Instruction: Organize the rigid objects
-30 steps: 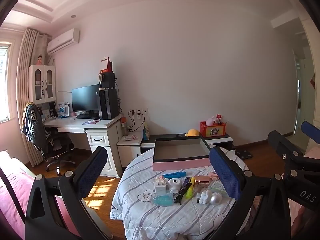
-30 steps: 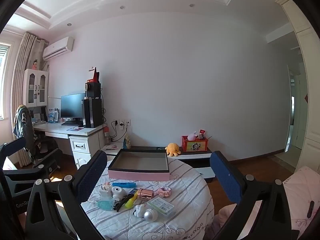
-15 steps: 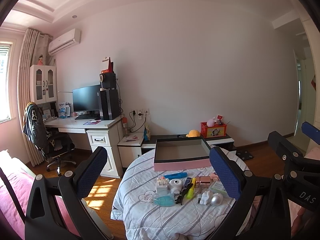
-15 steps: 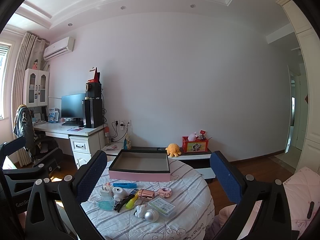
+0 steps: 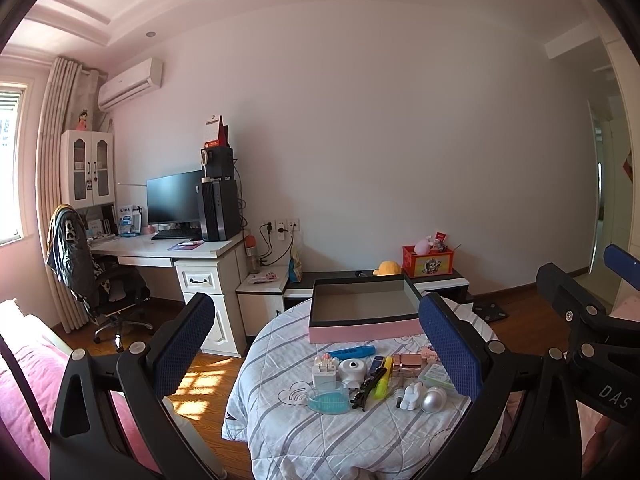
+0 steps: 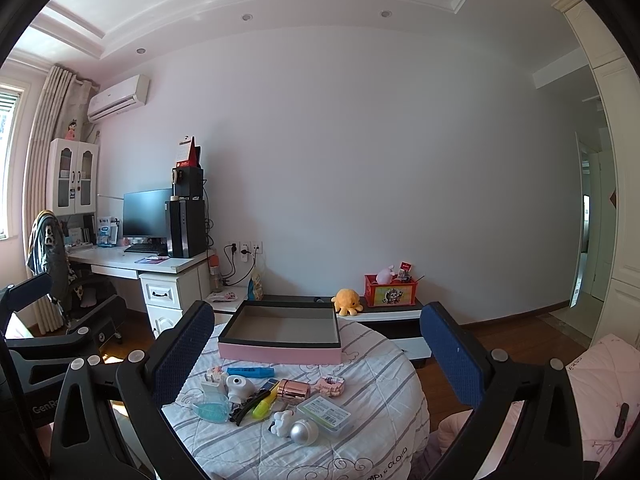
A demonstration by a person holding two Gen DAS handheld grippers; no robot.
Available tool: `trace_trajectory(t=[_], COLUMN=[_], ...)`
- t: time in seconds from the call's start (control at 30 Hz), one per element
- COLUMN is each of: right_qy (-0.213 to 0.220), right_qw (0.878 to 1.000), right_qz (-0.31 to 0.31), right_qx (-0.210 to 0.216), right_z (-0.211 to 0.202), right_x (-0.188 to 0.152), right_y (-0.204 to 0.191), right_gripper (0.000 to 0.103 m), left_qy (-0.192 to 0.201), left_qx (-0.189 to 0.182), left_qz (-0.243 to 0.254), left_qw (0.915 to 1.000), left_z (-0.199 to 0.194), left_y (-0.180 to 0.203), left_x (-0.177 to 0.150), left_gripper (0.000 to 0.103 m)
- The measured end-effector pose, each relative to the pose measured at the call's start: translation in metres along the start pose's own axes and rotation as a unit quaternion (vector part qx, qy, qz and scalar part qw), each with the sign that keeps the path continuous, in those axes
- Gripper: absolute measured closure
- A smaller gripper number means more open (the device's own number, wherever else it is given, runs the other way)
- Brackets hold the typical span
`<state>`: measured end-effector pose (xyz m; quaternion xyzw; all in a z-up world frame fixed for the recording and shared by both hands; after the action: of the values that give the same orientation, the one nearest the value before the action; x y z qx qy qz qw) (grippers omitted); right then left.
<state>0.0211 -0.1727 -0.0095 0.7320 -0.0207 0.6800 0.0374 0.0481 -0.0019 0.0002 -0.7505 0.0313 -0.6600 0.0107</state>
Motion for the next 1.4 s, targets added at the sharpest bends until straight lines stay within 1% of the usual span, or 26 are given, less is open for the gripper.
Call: trace_trajectory(t=[1.17,1.27,1.4], right_qy=[-0.001,-0.004,-0.017], right_qw=[1.0,1.0,1.0], right_qz=[0.001,0.002,0.008], right_qx=[0.001,0.002,0.005], right_z=[0.0,0.002,0.015], right_x=[-0.002,-0.004,-0.013], right_y=[-0.001,0.0,0.004], right_gripper=[0.0,0.0,0.0], left_qy=[0.001,-0.004,-0.015], left_qx=[0.001,-0.001,-0.004], left_qz=[-0.001,0.0,0.004], left_qw=[1.0,1.0,0.9999], left_z=[0.001,0.008,0.022], left_y=[-0.004,-0.002,0.003], left_x=[0.001,-0.002,-0.006], left_gripper=[0.0,0.0,0.0])
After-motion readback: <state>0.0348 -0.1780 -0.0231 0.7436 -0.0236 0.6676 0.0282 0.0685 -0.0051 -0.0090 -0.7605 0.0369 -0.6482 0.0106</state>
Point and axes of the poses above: each gripper's, at about its wrist camera, not at the fingertips, and z roughly the way its jaws point, y to its right, x to its top, the point moved 6 cm from there along z, roughly the way its jaws point, and after that the axes turned 3 degrees about y, right-handed, at the moved point
